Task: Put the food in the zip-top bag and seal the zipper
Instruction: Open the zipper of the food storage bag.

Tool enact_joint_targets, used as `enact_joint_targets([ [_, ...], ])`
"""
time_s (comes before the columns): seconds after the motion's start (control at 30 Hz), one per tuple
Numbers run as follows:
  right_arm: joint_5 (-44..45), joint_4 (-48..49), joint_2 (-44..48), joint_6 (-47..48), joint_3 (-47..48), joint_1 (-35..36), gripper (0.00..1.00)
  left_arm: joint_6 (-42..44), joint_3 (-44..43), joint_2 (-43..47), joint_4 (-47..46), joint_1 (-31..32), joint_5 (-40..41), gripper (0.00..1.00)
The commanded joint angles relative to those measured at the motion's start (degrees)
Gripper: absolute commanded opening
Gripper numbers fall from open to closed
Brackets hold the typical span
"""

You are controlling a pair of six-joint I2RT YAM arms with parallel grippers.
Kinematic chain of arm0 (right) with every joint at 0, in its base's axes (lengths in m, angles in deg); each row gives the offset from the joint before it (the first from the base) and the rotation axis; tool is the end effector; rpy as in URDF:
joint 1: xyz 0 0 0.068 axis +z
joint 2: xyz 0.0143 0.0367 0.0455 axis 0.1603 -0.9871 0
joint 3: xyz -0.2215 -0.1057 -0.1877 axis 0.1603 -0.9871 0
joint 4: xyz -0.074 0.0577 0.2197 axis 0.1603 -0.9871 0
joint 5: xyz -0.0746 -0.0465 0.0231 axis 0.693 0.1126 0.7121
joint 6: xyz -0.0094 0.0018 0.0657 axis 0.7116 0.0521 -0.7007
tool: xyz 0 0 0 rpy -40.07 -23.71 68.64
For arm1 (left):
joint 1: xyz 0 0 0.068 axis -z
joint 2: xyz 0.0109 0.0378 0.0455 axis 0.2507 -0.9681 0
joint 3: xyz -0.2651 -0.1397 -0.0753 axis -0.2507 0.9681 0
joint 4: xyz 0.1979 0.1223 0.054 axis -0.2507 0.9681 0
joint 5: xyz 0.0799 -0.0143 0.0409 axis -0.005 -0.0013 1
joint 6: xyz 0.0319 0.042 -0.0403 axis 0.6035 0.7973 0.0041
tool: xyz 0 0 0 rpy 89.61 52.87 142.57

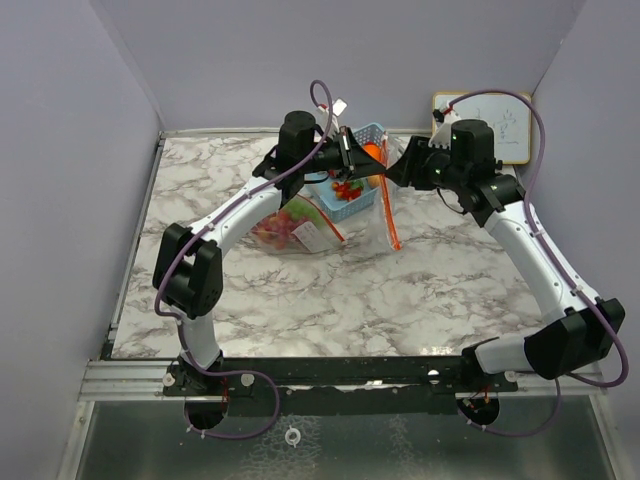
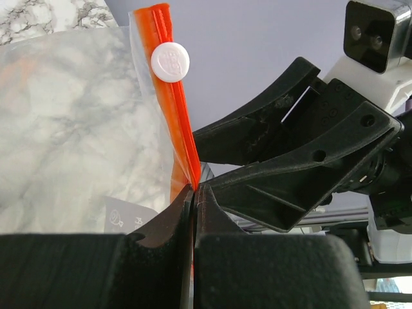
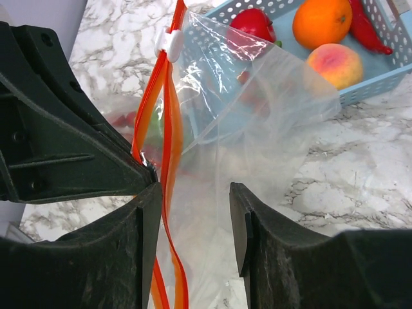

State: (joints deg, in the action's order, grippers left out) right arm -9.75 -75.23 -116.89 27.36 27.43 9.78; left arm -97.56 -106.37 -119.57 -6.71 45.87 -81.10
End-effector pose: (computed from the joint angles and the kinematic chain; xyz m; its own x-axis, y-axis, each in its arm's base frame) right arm 0.2678 0.1050 0.4131 -0.6325 0.2139 -0.7444 -0.2664 0.8424 0.4684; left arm 0.3565 -0.2589 0.3940 -0.8777 -0.2119 -0.4298 0.3956 0.1858 -0.8994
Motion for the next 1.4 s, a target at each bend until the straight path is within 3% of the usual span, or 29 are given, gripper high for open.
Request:
enact_joint_targets([
  [0.0,-3.89,7.25,0.45,-2.88,-0.85,0.07,0.47,-0.21,0.67,2.39,-2.33,0.24,-2.35,0.0],
  [0.33,-3.51,7.4,-0.53,-2.79,0.14,0.07,0.44,0.46,-0.21,1.95,-1.58,0.2,-2.82,0.0],
  [0.6,4.54,8.89,2.3,-2.65,2.29,0.06,0.44,1.77,0.18,2.19,0.26,0.23,-2.62,0.0],
  [1.07,1.11,8.37,-2.23,-3.11,2.32,0.07,0.43,2.68,-0.73,2.18,1.51,0.24,-2.33,0.0],
  [1.37,-2.13,7.91,-3.08,-3.59,0.59,0.07,0.36,2.68,-0.46,2.57,1.07,0.2,-2.0,0.0],
])
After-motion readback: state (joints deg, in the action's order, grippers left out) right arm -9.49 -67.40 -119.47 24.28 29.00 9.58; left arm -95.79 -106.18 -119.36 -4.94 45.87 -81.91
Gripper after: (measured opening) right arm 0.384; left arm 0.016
